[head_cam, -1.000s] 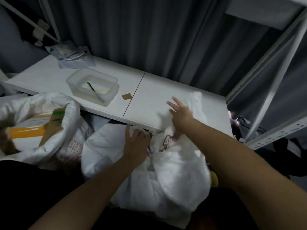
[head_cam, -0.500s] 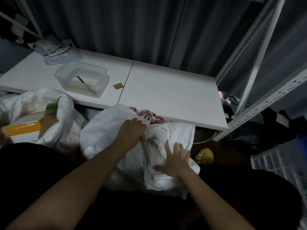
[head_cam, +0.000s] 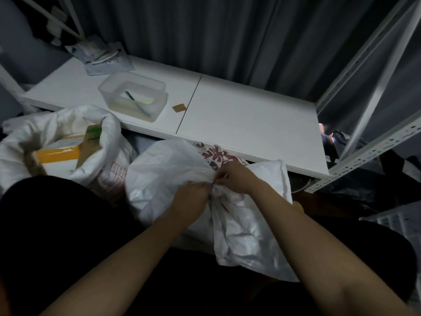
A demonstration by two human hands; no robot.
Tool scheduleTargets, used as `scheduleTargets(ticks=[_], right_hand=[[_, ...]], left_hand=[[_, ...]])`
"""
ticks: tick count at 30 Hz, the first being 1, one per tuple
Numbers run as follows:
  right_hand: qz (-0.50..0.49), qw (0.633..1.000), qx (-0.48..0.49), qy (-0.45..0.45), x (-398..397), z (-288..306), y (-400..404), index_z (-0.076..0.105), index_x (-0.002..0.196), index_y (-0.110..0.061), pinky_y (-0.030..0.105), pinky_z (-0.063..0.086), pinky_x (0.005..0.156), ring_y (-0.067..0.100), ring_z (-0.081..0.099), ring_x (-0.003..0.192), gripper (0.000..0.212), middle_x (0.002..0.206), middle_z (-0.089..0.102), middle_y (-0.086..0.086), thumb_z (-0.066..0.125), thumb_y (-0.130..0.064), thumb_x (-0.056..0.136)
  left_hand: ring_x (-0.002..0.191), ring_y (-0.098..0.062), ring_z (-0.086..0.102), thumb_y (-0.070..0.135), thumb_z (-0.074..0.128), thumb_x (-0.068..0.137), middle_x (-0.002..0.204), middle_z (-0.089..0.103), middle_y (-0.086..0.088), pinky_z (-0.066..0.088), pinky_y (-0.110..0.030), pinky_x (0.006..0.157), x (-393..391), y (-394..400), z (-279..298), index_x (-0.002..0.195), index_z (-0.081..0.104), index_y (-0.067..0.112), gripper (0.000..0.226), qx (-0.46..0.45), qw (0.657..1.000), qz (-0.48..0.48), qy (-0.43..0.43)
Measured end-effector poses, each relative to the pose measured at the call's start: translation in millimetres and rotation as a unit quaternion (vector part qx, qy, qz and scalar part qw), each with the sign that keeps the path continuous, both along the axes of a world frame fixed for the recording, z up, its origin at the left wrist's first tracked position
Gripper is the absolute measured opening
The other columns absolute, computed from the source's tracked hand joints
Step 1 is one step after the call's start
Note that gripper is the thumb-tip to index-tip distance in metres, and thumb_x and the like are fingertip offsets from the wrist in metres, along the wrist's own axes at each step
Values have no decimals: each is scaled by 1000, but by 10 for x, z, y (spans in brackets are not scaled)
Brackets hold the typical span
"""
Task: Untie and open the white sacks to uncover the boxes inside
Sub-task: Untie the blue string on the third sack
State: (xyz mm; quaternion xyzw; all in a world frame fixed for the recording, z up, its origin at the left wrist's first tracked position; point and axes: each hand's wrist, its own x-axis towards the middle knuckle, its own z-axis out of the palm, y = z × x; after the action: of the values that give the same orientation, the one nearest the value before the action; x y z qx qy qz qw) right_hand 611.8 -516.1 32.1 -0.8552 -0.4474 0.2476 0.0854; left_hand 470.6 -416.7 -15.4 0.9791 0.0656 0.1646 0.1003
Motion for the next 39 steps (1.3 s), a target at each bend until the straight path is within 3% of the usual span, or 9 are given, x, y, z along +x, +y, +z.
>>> scheduleTargets(ticks=[3, 5, 7, 12, 15, 22, 27, 33, 39], right_hand=[[-49, 997, 63, 9, -104, -231, -100, 70, 97, -19, 26, 43, 73, 17, 62, 94, 12, 101, 68, 0, 64, -23, 87], [-23, 996, 89, -20, -158, -328, -142, 68, 101, -17, 27, 42, 73, 19, 60, 95, 14, 103, 65, 2, 61, -21, 89], [16, 992, 107, -58, -207, -367, -175, 68, 102, -14, 33, 46, 76, 24, 59, 94, 16, 102, 64, 7, 59, -18, 90], [108, 967, 158, -168, -269, -495, -205, 72, 81, -11, 31, 52, 56, 29, 61, 71, 14, 83, 65, 8, 60, -17, 79], [163, 959, 131, -194, -283, -534, -169, 71, 78, -10, 28, 50, 51, 27, 61, 66, 16, 82, 64, 9, 79, -5, 66], [111, 980, 123, -114, -248, -596, -144, 72, 104, -7, 39, 52, 69, 31, 61, 88, 24, 106, 63, 12, 63, -9, 82], [159, 983, 41, -86, -155, -528, -56, 70, 114, -10, 26, 37, 76, 26, 58, 100, 27, 119, 58, 10, 54, -21, 96], [82, 996, 30, -33, -95, -509, 89, 74, 102, -13, 22, 39, 77, 21, 63, 97, 19, 108, 68, 6, 60, -19, 90], [-35, 995, 81, 41, -91, -598, 51, 62, 90, -6, 20, 39, 64, 17, 56, 77, 13, 88, 64, 6, 70, -11, 81]], left_hand=[[86, -31, 66, 24, 57, 87, 92, 71, -12, 53, -36, 70, -125, -37, -89, 105, 71, 14, 24, -134, 989, 51, 43], [89, -29, 63, 32, 42, 93, 96, 70, -10, 51, -36, 72, -140, -32, -139, 107, 69, 19, 33, -193, 976, 74, 68], [82, -24, 64, 30, 50, 93, 89, 69, -7, 50, -33, 69, -110, -32, -167, 96, 71, 18, 24, -249, 960, 100, 79], [77, -16, 63, 21, 62, 85, 74, 63, 3, 35, -20, 65, -59, 26, -253, 75, 68, 17, 12, -372, 907, 148, 129], [80, -15, 63, 19, 68, 80, 79, 66, 1, 38, -20, 66, -95, 26, -295, 78, 69, 14, 7, -403, 888, 189, 114], [85, -25, 60, 15, 65, 83, 88, 65, -13, 43, -27, 74, -104, -99, -217, 73, 60, 11, 12, -382, 896, 203, 102], [97, -27, 58, 20, 61, 88, 101, 61, -13, 39, -29, 77, -101, -110, -265, 83, 59, 9, 12, -358, 901, 211, 122], [113, -31, 53, 21, 58, 89, 113, 59, -18, 36, -31, 99, -103, -148, -336, 94, 62, 1, 21, -335, 911, 201, 130], [112, -29, 52, 22, 59, 90, 115, 57, -15, 39, -33, 91, -135, -174, -356, 94, 61, 4, 19, -320, 920, 197, 111]])
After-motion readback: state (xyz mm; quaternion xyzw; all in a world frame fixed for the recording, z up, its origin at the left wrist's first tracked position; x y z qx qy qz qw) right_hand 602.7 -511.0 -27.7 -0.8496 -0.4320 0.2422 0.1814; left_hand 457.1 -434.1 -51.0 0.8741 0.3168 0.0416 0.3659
